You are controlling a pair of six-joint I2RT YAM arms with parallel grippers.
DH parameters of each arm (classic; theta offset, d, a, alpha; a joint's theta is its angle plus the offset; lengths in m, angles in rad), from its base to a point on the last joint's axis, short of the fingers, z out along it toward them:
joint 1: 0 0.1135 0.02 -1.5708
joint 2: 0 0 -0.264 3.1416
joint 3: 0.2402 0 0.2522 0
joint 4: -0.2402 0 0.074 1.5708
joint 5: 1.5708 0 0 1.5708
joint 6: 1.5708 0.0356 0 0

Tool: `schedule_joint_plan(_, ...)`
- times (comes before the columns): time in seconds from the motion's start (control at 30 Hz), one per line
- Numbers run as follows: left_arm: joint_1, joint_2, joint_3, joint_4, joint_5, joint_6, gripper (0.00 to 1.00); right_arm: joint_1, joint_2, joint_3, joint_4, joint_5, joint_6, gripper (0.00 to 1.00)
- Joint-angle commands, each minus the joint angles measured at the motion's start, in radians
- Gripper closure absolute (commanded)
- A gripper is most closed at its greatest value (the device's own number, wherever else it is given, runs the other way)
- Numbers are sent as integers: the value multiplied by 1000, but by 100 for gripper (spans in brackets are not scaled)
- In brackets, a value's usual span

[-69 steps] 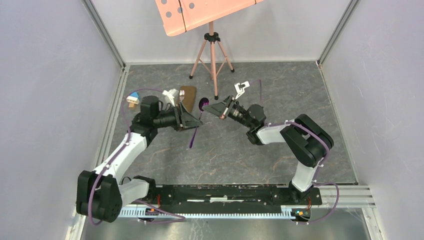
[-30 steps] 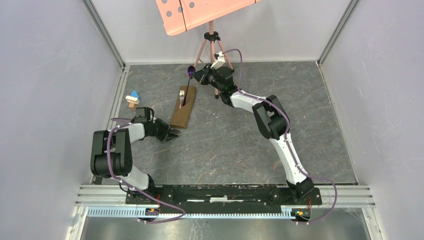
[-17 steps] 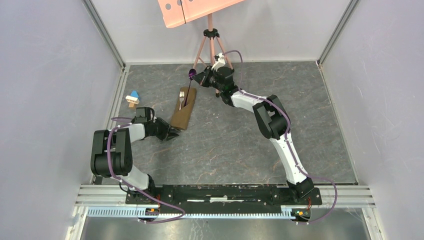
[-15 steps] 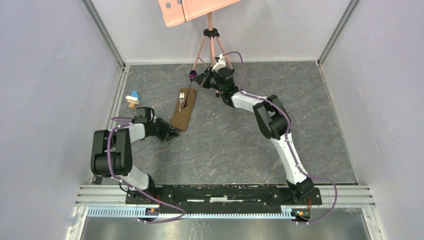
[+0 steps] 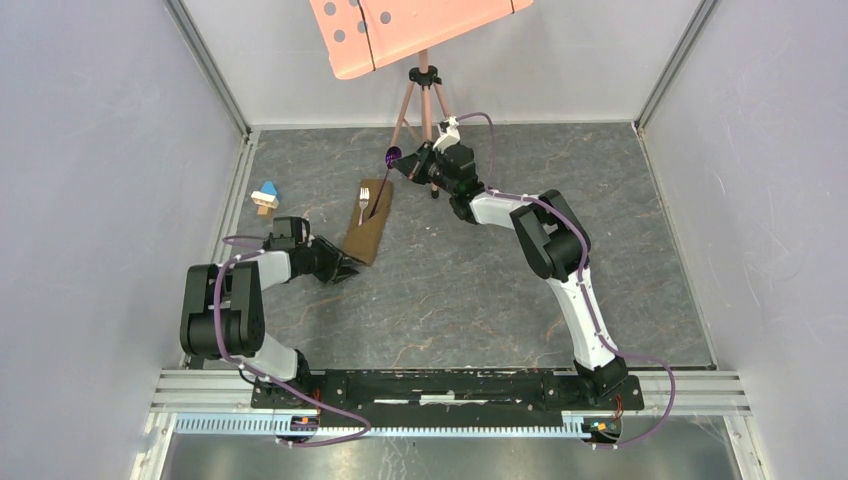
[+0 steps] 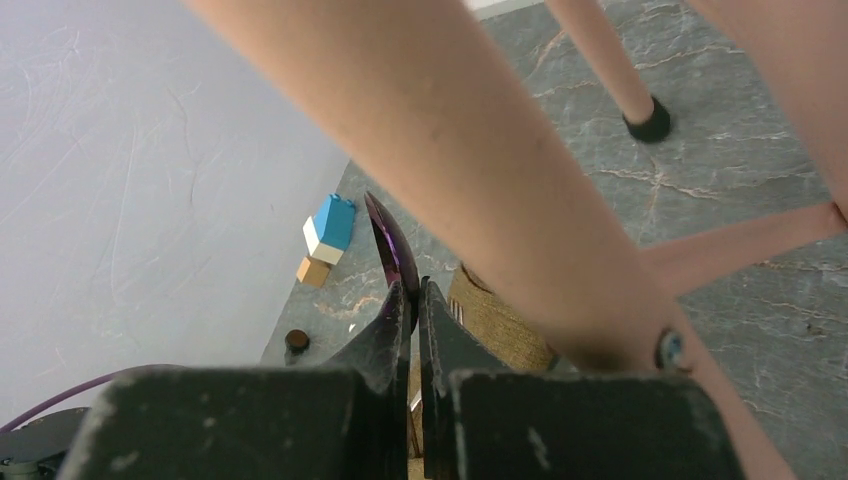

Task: Fold the napkin into a case and place the utensils inside
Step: Insert the spoon into the folded napkin.

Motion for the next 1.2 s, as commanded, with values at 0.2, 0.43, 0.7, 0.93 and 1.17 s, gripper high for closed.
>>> schedule_joint_plan(0.2,-2,-75,-115,15,-84,1,64,16,-61,-89,-16,-109,79,100)
schedule_joint_plan(0.43,-1,-130,-151,-7,-113,14,65,12,-90,-140,8,-132,141,100)
schedule_joint_plan(0.7,1,-194,-163,-50,-145,45,65,24,-106,-173,-18,-168,134,100)
schedule_joint_plan(0.93,1,-205,-193,-6,-111,18,67,55,-116,-252,32,-169,176,100)
schedule_joint_plan(1.17,0,-239,-204,-1,-105,-2,67,74,-120,-344,147,-161,300,100)
